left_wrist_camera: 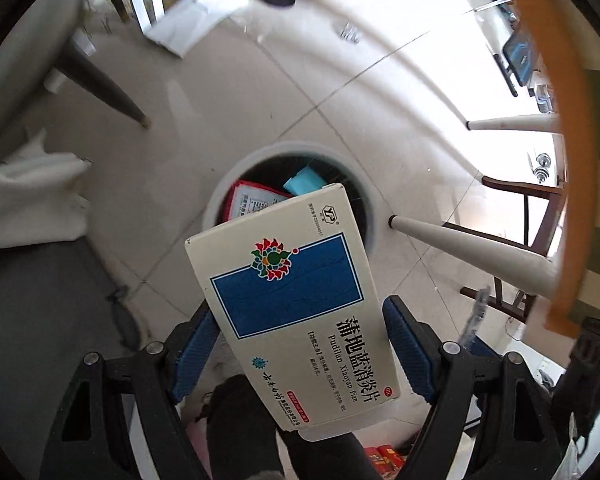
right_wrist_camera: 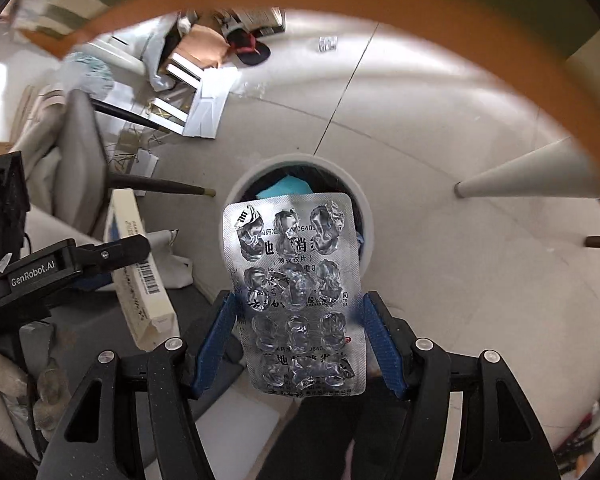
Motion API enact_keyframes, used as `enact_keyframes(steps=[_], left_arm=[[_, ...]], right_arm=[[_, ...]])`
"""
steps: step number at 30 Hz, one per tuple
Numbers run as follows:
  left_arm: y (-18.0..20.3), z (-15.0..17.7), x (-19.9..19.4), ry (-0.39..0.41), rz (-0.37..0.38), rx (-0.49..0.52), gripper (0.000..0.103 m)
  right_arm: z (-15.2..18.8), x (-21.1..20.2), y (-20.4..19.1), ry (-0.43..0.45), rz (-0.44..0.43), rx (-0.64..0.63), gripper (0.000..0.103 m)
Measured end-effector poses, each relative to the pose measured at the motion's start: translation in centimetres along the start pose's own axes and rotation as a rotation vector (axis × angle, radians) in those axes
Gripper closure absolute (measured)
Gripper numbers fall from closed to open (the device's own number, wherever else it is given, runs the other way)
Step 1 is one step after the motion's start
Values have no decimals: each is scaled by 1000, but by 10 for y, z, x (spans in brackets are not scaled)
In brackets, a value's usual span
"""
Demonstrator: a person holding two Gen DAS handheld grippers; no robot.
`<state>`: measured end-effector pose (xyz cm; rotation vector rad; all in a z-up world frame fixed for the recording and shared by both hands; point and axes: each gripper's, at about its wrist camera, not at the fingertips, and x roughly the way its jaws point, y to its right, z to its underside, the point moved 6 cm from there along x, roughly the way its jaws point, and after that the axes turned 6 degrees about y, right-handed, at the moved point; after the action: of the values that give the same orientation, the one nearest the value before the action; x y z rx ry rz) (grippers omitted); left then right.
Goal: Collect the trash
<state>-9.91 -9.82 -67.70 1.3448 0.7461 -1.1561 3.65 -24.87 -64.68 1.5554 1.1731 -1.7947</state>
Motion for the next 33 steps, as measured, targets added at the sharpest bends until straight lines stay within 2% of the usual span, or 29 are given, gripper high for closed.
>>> enact_keyframes(steps=[4,7,8,9,10,14,15,16,17,19,22,24,30,33], left_arm=[[-20,-2,53,-23,4,-25,22],[-27,-1,72,-34,12,-41,22],[-29,-2,75,-32,8,-41,19],[-30,-2,76,-31,9,-41,5],[-31,-2,77,-29,10,-43,0],[-37,-2,71,-5,-13,-45,0],[-38,-1,67,2,-21,-44,0],[-40,0,61,14,-32,-40,0],[-40,0,56,33,-51,-34,0],[-42,1,42,97,-102,-10,0],[-44,2,23,175,-192,28,0],[-44,5,12,199,-231,42,0],[-23,30,-22,205,-319,107,0],[-6,47,-45,187,-333,126,0]], right_arm=[[-5,68,20,-19,-15,-29,36],[-13,102,28,-24,-25,-41,36],[-16,109,29,-26,-26,-44,36],[-21,117,29,-26,-24,-45,36],[-23,123,30,-27,-34,-46,36],[-31,138,24,-39,-36,-59,35],[-33,139,23,-46,-35,-59,35],[-33,139,22,-45,-27,-57,26],[-33,136,21,-40,-33,-53,12],[-32,130,19,-33,-45,-58,4],[-31,123,11,-25,-21,-83,4],[-31,115,8,-10,9,-98,4],[-22,70,11,30,190,-124,4],[-15,40,14,17,221,-100,4]])
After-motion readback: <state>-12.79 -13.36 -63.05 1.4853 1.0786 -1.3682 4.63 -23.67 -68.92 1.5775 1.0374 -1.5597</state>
